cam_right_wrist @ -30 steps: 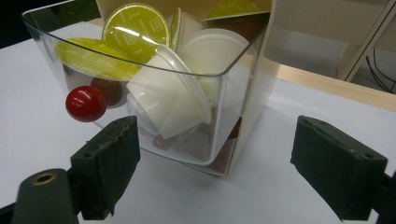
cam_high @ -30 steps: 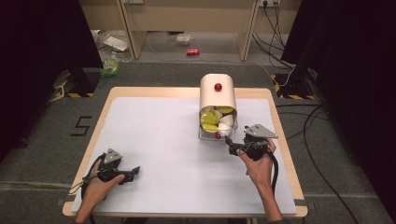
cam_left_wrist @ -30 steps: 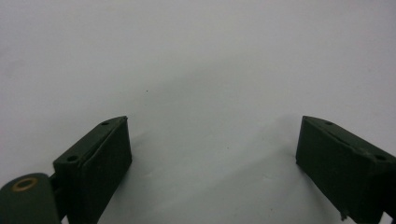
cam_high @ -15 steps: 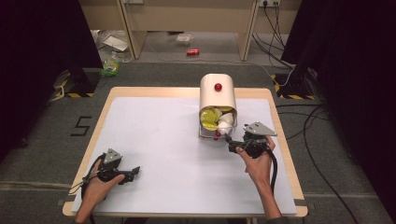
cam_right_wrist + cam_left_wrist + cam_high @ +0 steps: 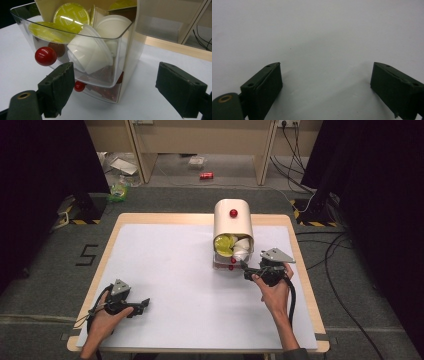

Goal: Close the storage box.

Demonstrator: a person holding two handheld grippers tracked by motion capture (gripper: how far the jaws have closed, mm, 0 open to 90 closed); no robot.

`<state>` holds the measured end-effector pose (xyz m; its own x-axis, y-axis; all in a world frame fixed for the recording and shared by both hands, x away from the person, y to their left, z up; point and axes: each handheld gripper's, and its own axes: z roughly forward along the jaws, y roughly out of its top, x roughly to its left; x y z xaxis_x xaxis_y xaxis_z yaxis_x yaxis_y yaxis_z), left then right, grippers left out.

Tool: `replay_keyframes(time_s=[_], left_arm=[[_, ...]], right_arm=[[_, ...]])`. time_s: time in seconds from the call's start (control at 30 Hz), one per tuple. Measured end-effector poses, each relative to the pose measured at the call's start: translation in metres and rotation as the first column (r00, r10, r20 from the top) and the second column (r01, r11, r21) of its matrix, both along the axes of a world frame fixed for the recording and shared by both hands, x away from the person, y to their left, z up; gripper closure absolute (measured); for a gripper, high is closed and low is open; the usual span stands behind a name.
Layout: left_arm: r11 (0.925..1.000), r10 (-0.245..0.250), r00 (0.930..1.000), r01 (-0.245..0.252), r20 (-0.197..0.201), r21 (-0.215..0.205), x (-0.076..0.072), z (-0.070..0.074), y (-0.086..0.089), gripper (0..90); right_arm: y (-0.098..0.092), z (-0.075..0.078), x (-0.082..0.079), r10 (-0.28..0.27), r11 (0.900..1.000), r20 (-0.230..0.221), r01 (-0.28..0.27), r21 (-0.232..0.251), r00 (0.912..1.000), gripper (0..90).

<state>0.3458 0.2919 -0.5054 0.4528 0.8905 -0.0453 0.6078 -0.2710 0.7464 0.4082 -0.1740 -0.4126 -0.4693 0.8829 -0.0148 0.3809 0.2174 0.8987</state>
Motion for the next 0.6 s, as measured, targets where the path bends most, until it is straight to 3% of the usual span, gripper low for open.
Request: replay_keyframes(time_s=[0.6], left_arm=[[1.0000,0.000,1.0000,0.000,0.000,0.000,0.0000,0.0000,0.0000,9.8]], right_arm=[[0.0014,-0.0013,0.0079,-0.015,1.000,0.000,0.015,0.002,0.9999,16.3]])
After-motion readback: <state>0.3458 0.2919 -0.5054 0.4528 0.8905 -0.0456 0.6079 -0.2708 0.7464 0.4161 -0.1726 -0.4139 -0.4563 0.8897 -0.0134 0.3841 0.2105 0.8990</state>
